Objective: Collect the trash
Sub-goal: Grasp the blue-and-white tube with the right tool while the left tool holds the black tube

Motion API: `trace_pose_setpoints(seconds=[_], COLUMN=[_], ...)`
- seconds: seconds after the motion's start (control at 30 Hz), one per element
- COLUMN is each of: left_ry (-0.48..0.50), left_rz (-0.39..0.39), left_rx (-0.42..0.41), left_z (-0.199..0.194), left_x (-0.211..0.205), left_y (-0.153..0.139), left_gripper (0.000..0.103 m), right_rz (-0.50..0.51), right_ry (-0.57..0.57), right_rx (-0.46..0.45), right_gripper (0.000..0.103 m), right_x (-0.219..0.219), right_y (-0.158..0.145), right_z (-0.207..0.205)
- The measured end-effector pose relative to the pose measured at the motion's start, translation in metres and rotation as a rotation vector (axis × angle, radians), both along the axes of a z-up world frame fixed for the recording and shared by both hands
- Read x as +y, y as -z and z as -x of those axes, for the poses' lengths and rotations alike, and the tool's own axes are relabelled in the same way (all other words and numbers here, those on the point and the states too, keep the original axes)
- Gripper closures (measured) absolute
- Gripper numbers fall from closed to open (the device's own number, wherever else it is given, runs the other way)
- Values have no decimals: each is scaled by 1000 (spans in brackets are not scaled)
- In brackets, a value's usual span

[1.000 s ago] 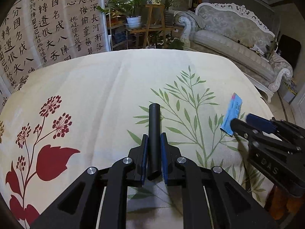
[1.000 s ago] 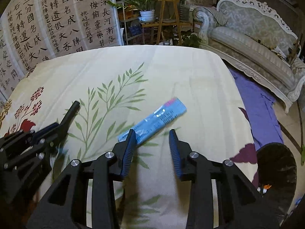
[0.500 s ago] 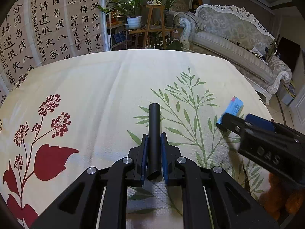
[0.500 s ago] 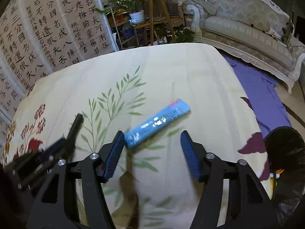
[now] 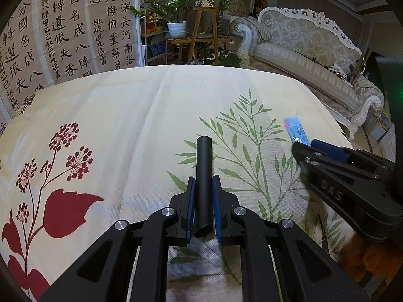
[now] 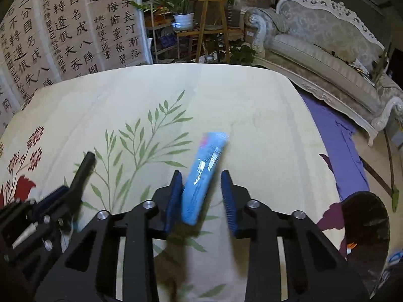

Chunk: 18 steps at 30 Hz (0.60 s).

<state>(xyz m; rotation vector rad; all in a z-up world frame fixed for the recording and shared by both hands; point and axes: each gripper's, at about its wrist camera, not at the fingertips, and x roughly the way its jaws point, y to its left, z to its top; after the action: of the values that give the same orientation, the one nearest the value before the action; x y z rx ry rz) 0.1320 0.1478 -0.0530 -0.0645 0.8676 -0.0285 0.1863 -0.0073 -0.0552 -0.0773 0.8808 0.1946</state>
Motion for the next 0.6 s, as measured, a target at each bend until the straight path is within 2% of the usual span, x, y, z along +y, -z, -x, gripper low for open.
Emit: trace_pose_setpoints(seconds=[0.17, 0.6], left_ry=[0, 0], left_rz=[4, 4], left_rx=[0, 0], left_z=[0, 0], left_x=[1, 1], left_y=[0, 0], left_gripper=[89, 89], right_rz=[22, 48], right_ry=[-36, -78], right_rx=[-5, -14], right_gripper=[76, 90], right_x=[-9, -8], right_y=[1, 1], right_z=[7, 15])
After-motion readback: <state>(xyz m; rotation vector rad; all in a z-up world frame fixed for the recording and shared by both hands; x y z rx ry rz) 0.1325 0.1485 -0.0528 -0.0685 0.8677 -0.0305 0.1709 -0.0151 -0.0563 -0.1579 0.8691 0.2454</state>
